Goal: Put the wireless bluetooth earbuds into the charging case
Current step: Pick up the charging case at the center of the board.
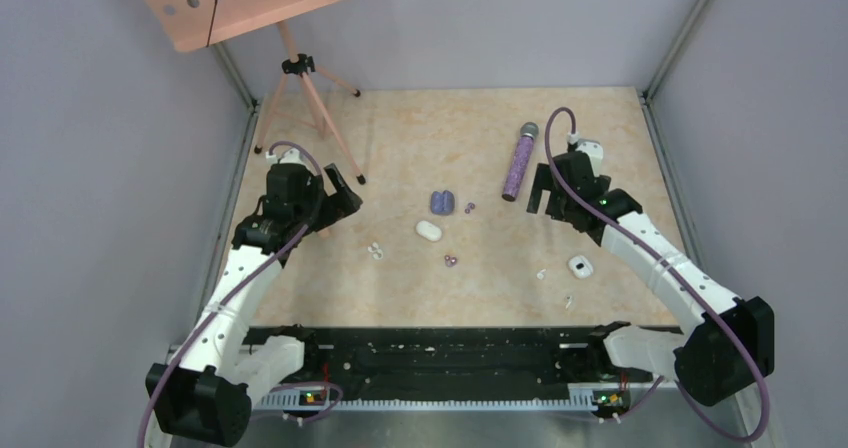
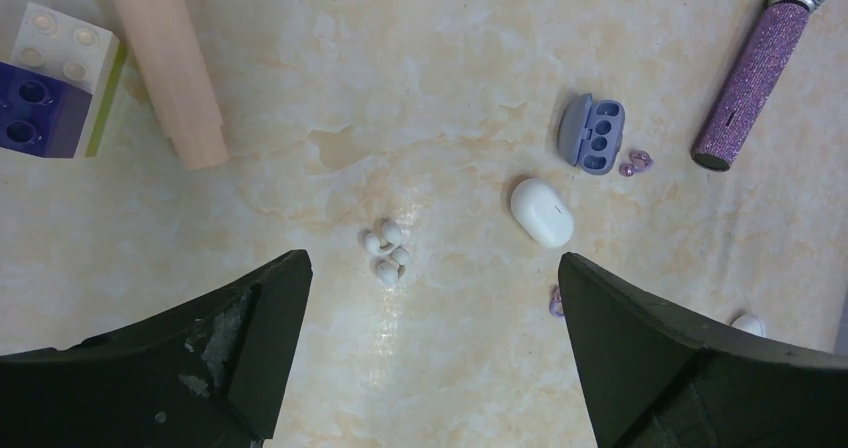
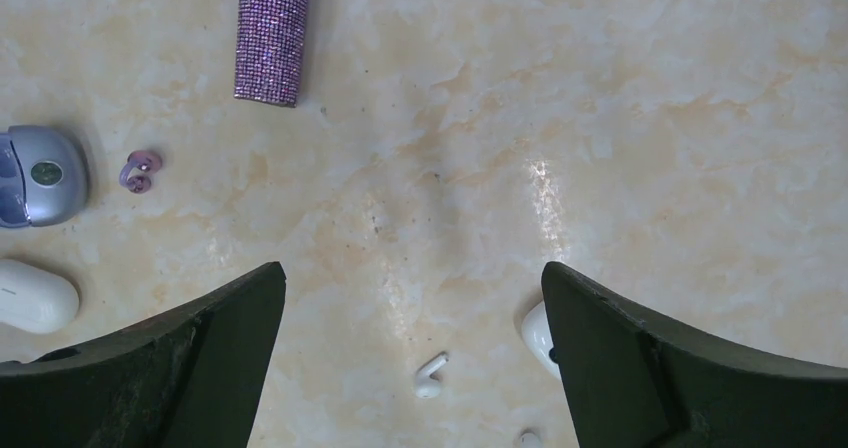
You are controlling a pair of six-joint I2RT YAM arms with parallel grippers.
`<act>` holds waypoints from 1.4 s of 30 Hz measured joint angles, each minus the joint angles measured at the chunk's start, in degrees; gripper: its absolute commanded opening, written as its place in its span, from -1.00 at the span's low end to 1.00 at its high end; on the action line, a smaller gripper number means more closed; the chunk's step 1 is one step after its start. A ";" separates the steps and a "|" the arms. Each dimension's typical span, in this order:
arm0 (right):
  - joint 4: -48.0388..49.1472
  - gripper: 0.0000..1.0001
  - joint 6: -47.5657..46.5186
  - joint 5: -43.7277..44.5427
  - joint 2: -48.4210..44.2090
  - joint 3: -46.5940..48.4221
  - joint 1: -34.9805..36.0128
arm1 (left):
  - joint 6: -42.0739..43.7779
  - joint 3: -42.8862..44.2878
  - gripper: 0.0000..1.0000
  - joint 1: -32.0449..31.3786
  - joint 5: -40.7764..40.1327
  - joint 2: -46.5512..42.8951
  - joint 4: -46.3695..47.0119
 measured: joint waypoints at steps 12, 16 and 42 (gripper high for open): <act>2.78 0.91 0.44 -2.34 -5.90 -2.43 0.00 | 0.52 -0.26 0.92 -0.02 6.32 0.04 0.35; 5.05 0.80 1.36 -5.44 -8.66 -5.53 0.00 | -0.09 -2.01 0.86 -0.63 9.09 -0.24 1.90; 27.89 0.03 9.99 -22.23 36.68 14.97 13.33 | -7.10 -3.56 0.88 -14.05 -3.17 1.79 1.70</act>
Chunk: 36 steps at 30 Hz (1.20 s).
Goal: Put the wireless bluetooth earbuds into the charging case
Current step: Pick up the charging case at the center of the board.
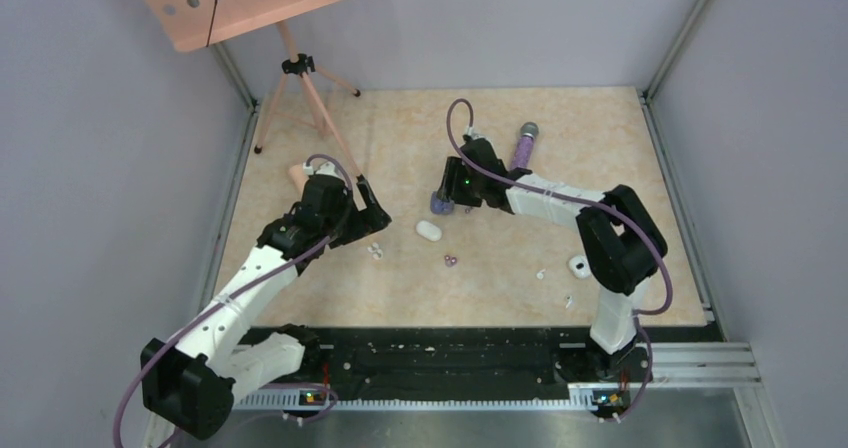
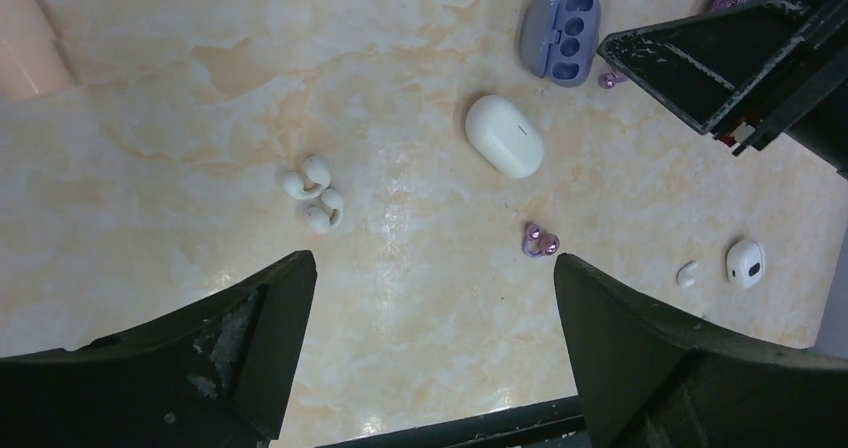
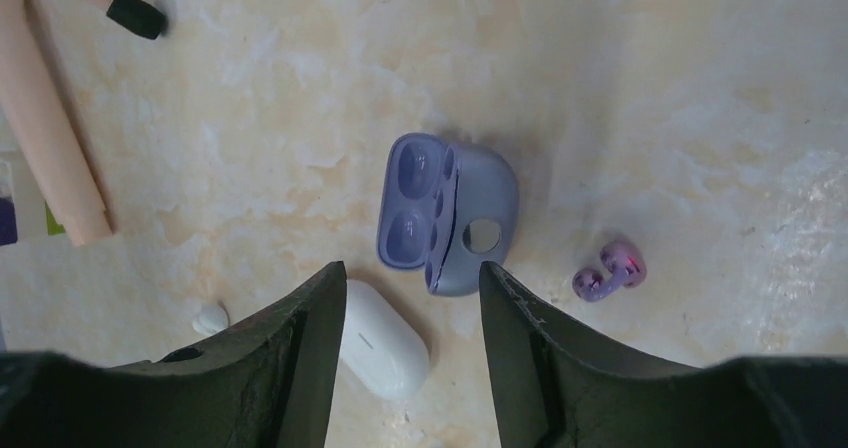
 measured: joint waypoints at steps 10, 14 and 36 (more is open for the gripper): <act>-0.50 0.07 0.76 -2.67 6.91 3.26 -2.05 | -0.57 0.00 0.88 0.07 0.35 0.04 0.20; -0.44 0.05 0.85 -3.76 9.14 4.02 -2.05 | -0.57 0.00 0.88 0.07 0.35 0.04 0.28; 6.12 -0.62 5.40 -9.70 7.50 -1.46 -3.19 | -0.68 -0.28 0.94 0.90 2.97 3.54 2.91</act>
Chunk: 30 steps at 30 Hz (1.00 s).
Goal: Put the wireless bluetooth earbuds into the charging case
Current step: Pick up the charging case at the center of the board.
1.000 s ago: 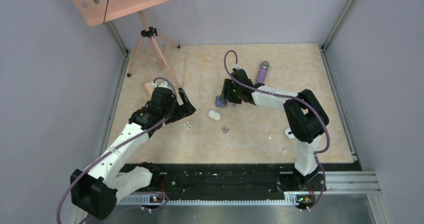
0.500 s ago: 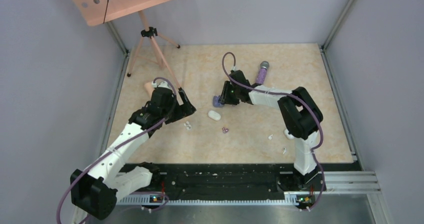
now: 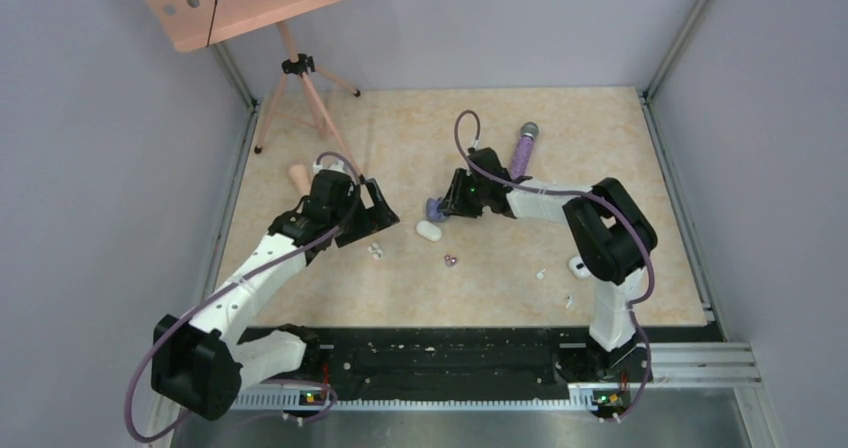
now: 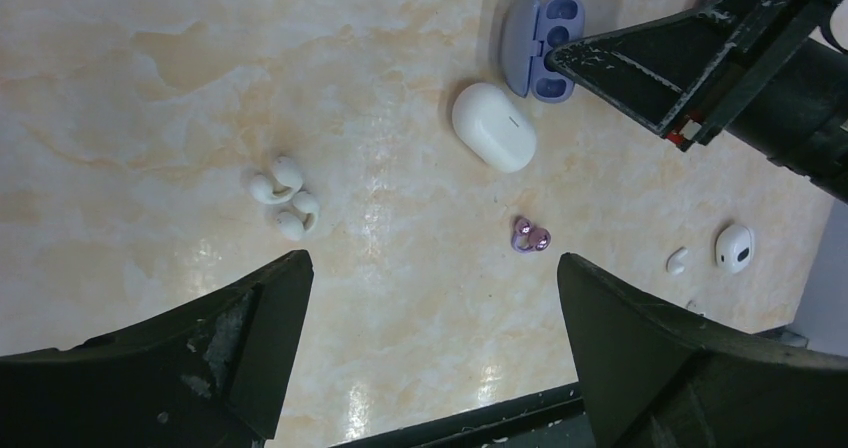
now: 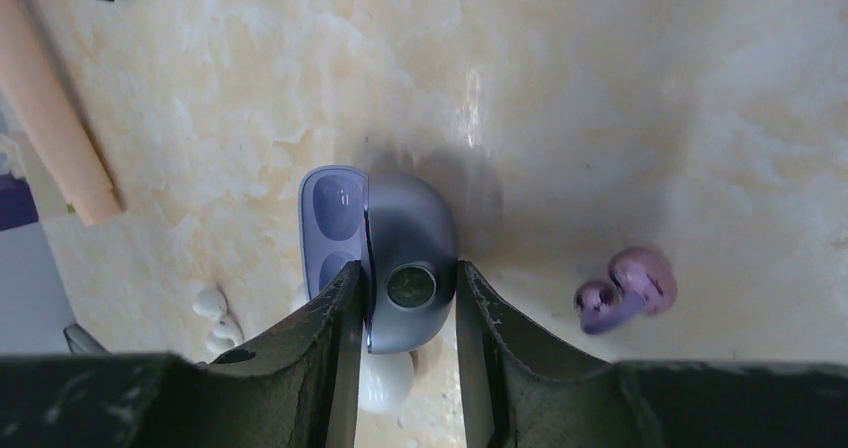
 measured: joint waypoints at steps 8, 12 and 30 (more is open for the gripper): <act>6.08 -0.64 1.55 -6.93 -10.05 -10.58 -1.31 | -0.13 0.26 0.90 4.92 18.03 9.51 6.40; 9.73 -0.65 3.02 -11.08 -15.56 -14.12 -2.05 | -0.07 0.70 0.90 7.69 28.02 12.26 10.19; 23.34 -0.70 12.33 -30.01 -20.35 -15.65 -3.15 | -7.82 -2.43 0.67 7.93 46.29 9.09 30.58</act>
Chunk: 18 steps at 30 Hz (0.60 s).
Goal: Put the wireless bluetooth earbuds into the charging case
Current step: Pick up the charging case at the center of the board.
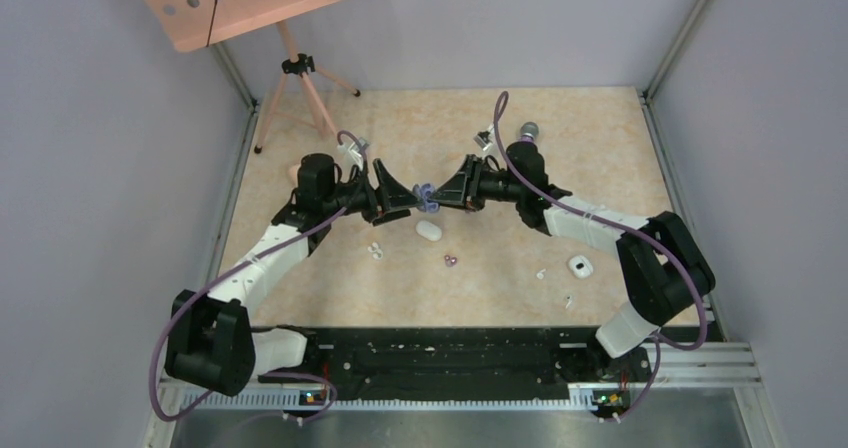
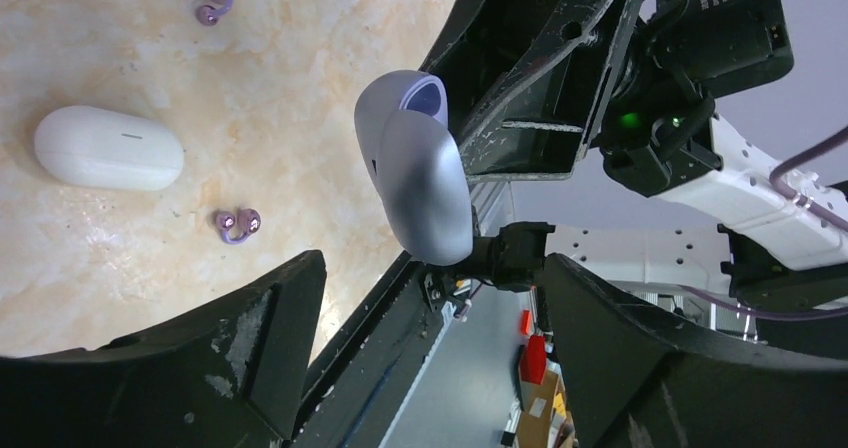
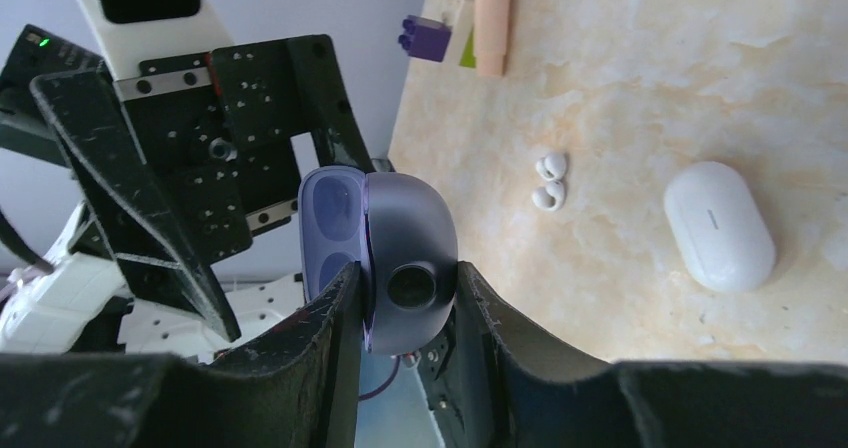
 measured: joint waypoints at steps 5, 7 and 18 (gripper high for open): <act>3.48 -0.71 2.54 -2.99 0.00 -0.09 0.00 | -3.65 -1.16 0.53 0.00 0.48 -0.33 4.48; 4.72 -0.70 3.30 -3.82 0.00 -0.09 0.00 | -4.98 -1.38 0.48 0.00 0.72 -0.33 6.21; 9.01 -0.71 6.12 -5.81 0.09 -1.09 0.07 | -10.08 -2.62 0.23 0.00 1.31 -0.33 12.33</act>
